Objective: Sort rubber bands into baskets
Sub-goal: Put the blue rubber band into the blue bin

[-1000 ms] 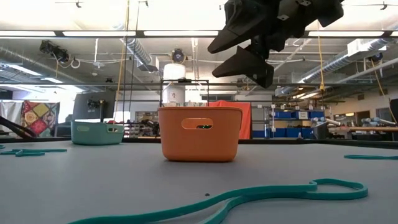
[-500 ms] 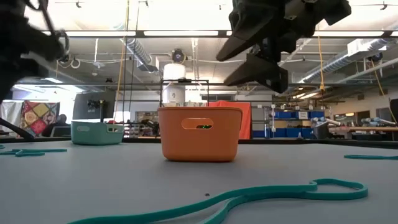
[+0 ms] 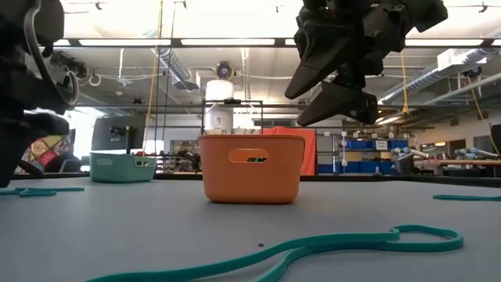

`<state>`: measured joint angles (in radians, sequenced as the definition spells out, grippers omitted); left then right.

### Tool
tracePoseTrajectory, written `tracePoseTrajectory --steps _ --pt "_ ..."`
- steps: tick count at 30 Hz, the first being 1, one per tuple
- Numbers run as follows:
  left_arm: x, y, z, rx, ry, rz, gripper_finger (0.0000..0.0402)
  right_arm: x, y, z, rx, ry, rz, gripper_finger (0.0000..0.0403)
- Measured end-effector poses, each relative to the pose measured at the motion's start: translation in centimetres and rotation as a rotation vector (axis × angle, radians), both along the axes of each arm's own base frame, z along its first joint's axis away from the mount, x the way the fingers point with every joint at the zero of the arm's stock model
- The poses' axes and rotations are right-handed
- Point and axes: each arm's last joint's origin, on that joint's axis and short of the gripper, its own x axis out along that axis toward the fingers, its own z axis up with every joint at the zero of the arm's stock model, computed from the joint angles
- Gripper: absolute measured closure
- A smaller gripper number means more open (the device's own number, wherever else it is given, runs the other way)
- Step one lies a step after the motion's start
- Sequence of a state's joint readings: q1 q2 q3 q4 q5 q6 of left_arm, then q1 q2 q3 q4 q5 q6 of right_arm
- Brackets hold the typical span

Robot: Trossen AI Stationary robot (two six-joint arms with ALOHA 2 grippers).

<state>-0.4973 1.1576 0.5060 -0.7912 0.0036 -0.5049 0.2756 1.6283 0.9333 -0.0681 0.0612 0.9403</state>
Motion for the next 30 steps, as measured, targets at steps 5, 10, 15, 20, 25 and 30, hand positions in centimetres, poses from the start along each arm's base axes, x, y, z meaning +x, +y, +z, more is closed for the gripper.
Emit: tracePoseTrajectory --steps 5,10,15,20,25,30 --pt "-0.2 0.2 -1.1 -0.022 -0.023 0.003 0.0183 0.0 -0.1 0.0 0.018 0.003 -0.010 0.0206" --pt "-0.6 0.4 -1.3 -0.014 0.013 0.008 0.0222 0.1 -0.2 0.0 0.026 0.004 -0.019 0.0206" --pt "-0.7 0.3 -1.2 -0.031 0.041 0.062 0.0336 0.2 -0.7 0.0 0.050 0.006 -0.011 0.0206" --pt "-0.2 0.2 -0.3 -0.018 0.039 0.165 0.0390 0.3 -1.1 0.0 0.046 0.004 -0.016 0.0206" --pt "1.1 -0.4 3.3 -0.012 0.019 0.241 0.0398 0.4 -1.5 0.0 0.027 0.000 0.010 0.0206" --pt "2.0 -1.6 8.7 -0.076 -0.006 0.304 0.0399 0.5 -1.9 0.0 0.009 -0.004 0.061 0.0206"
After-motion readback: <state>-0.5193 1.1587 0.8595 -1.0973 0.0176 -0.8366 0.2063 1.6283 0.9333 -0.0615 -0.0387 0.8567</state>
